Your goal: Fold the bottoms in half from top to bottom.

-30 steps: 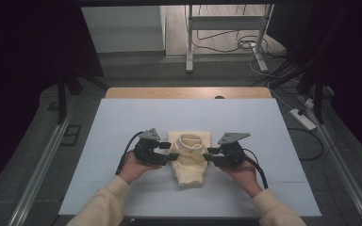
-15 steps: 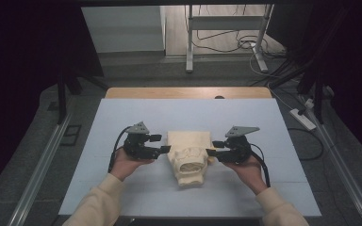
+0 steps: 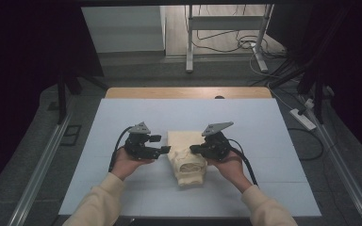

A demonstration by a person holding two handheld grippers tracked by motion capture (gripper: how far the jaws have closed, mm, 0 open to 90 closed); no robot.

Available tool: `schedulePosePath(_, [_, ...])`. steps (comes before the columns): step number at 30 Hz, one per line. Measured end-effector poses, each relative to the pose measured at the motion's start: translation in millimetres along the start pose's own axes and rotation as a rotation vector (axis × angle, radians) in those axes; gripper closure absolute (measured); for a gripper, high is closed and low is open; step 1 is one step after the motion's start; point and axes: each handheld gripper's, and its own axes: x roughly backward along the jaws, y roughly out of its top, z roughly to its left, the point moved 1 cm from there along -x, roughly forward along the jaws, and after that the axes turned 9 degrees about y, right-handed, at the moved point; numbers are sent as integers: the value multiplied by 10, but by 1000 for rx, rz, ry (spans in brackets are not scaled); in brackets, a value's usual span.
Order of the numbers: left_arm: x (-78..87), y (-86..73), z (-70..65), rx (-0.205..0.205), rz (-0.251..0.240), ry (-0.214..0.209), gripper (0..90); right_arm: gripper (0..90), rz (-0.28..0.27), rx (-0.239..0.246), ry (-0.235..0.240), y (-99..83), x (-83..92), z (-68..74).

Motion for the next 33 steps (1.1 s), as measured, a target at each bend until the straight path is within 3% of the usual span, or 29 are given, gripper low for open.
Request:
schedulePosePath(10, [-13, -31, 2, 0, 15, 0, 315, 894, 50, 11, 16, -90, -45, 71])
schedulePosePath(27, [-31, -62, 6, -1, 29, 0, 305, 895, 88, 9, 30, -255, -61, 170])
schedulePosePath(33, [-37, -71, -6, -4, 34, -2, 305, 896, 115, 40, 38, -329, -65, 249])
